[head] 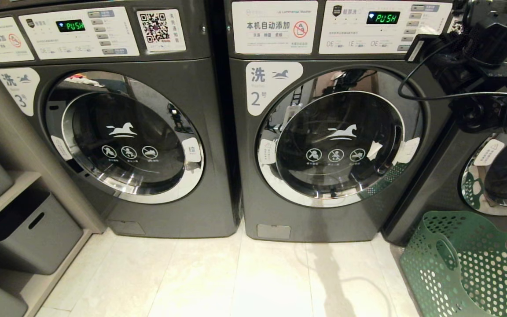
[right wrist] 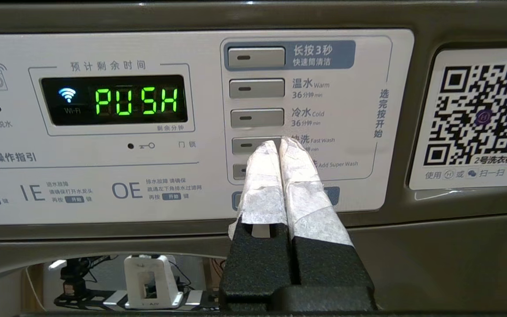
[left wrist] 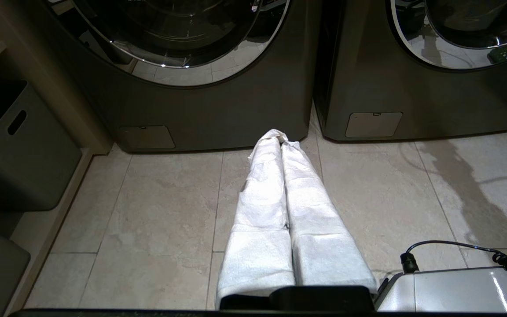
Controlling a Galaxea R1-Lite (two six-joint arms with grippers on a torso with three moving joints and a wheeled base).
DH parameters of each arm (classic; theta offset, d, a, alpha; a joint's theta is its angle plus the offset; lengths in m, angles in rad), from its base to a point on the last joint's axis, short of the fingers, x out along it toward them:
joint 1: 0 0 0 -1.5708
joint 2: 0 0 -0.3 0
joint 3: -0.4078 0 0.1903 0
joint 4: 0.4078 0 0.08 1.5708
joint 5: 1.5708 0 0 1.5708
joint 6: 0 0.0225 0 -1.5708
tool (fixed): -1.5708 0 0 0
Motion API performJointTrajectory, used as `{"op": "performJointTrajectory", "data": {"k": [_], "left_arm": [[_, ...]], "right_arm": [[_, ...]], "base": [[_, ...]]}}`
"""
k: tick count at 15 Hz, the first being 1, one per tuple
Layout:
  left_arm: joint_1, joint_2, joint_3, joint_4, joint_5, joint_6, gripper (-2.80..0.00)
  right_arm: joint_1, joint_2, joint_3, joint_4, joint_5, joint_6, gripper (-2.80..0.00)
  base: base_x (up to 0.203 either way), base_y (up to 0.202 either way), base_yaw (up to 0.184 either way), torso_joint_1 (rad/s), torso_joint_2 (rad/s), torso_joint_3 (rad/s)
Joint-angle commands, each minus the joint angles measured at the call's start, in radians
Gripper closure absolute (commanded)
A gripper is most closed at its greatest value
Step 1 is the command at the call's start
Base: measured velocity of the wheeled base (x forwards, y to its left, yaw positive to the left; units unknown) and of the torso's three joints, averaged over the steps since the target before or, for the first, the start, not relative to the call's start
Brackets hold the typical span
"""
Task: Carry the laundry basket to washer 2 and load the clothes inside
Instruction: Press the washing machine switch
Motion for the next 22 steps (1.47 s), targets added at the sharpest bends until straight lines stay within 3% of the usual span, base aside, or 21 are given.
{"op": "performJointTrajectory", "data": {"k": [1,13,17,20,22], "left_arm": [[0.0,0.001,0.001,0.0,0.0,0.0,0.0],[-0.001,0.0,0.0,0.0,0.0,-0.001,0.0],[-0.002,0.0,0.0,0.0,0.0,-0.003,0.0],[0.0,0.0,0.0,0.0,0.0,-0.002,0.0],[0.0,0.0,0.0,0.0,0.0,-0.001,0.0]], "right_arm": [[0.0,0.019,0.0,-0.005,0.001,0.014,0.0],[-0.003,-0.025,0.002,0.024,0.028,0.037,0.0],[-0.002,-0.236,0.061,0.318,0.036,0.04,0.0],[-0.001,-0.502,0.261,0.657,0.111,0.044,0.0],[-0.001,-0.674,0.485,0.821,0.158,0.039,0.0]], "base": [[0.0,0.0,0.0,0.0,0.0,0.0],[0.0,0.0,0.0,0.0,0.0,0.0],[0.0,0.0,0.0,0.0,0.0,0.0],[0.0,0.0,0.0,0.0,0.0,0.0],[0.0,0.0,0.0,0.0,0.0,0.0]]}}
